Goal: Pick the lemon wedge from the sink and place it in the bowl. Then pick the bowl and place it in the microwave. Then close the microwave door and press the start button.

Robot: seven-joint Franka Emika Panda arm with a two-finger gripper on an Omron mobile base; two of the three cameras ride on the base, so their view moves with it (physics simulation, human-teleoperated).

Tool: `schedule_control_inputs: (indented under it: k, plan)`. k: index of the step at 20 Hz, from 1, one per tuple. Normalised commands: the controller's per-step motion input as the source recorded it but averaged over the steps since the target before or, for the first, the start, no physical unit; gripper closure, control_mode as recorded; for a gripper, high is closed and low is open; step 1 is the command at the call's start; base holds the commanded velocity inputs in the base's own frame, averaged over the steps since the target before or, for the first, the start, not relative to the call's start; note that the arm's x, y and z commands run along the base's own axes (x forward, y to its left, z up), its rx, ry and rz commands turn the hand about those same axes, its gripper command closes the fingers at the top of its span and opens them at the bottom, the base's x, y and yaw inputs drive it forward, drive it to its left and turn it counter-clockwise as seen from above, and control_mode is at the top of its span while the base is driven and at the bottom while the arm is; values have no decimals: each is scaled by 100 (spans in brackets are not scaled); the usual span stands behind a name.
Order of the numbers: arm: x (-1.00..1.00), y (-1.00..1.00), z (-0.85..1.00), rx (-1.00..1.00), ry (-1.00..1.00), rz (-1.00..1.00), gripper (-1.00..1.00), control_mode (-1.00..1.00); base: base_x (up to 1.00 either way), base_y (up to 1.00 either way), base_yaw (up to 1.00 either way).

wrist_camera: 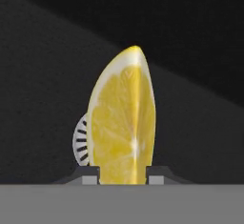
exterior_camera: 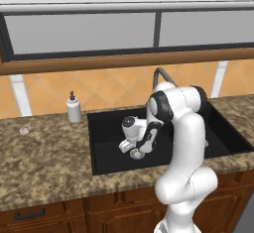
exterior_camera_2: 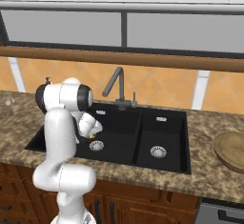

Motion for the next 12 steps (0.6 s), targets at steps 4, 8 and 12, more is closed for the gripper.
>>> schedule_control_inputs:
  k: [4, 8, 12]
  plan:
    - [-74, 24, 100, -1, -8, 13, 100, -100, 0, 0, 0]
    - [-64, 15, 100, -5, -1, 9, 100, -100, 0, 0, 0]
    - [-59, 1, 100, -5, -3, 1, 100, -100, 0, 0, 0]
